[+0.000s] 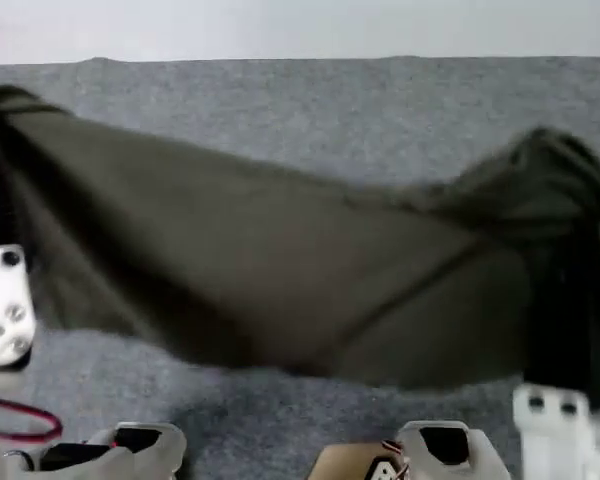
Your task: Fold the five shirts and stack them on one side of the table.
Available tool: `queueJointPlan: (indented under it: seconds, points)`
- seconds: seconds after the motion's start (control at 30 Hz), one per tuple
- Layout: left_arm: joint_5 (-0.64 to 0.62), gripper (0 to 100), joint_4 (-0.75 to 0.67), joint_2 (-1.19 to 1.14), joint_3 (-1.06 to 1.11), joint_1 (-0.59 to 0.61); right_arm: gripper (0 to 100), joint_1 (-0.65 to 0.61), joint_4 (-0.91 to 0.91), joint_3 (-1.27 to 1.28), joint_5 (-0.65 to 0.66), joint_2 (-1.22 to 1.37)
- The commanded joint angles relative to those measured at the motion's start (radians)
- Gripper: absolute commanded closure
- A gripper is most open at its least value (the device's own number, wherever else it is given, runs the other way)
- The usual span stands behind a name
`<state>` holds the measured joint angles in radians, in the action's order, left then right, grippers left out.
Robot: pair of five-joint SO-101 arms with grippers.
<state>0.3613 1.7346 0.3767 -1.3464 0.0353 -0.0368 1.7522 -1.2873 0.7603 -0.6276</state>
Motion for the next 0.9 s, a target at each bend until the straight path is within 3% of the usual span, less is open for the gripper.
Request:
queueJointPlan:
  seconds: [0.0,0.27,0.67,0.87]
  points:
    - [0.0,100,0.018,-0.002,-0.033,0.005,98.8,0.03,0.027,0.028,0.021,-0.044]
    - [0.0,100,0.018,-0.003,-0.025,0.005,98.8,0.038,-0.107,0.043,0.087,-0.062]
    - [-0.002,100,0.02,-0.002,0.045,0.005,98.8,0.033,-0.4,0.269,0.109,-0.062]
    - [-0.002,100,0.02,-0.002,0.045,0.005,98.8,0.03,-0.453,0.302,0.14,-0.062]
